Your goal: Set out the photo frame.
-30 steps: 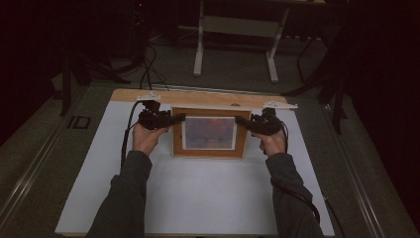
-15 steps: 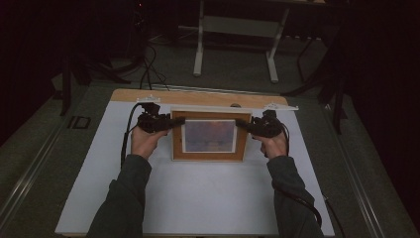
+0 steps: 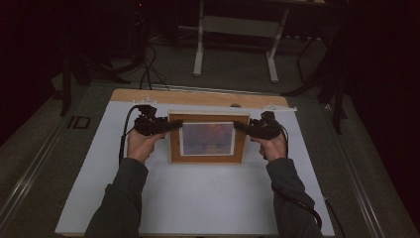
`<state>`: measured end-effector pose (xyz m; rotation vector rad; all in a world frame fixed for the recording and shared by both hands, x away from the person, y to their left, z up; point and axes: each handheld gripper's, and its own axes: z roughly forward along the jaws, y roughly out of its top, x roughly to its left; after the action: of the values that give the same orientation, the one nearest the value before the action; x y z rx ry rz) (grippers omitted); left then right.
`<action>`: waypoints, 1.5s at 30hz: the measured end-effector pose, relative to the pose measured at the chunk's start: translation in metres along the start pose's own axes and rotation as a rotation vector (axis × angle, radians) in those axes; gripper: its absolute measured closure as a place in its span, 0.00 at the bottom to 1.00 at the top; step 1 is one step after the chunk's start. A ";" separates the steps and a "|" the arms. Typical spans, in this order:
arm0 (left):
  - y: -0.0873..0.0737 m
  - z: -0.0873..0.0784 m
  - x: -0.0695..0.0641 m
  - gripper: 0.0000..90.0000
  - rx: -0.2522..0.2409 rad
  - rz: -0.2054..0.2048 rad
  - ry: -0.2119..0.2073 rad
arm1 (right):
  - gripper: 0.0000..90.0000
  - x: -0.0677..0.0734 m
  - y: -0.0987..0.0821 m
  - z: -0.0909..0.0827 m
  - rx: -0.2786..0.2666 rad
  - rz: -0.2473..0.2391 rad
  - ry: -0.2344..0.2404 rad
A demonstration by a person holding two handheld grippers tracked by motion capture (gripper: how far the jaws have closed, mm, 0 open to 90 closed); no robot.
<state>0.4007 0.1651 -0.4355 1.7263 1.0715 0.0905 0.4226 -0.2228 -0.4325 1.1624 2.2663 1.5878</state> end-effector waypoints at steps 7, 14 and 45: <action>-0.004 -0.003 -0.002 0.62 -0.001 -0.009 -0.006 | 0.57 0.002 -0.002 -0.002 0.001 0.005 0.004; -0.006 -0.004 -0.003 0.62 -0.003 -0.014 -0.011 | 0.57 0.004 -0.004 -0.003 0.003 0.007 0.004; -0.014 -0.009 0.002 0.48 -0.027 -0.009 -0.010 | 0.51 0.005 -0.007 -0.006 -0.003 -0.015 -0.004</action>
<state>0.3886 0.1736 -0.4436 1.6961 1.0659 0.0910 0.4128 -0.2246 -0.4345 1.1441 2.2641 1.5809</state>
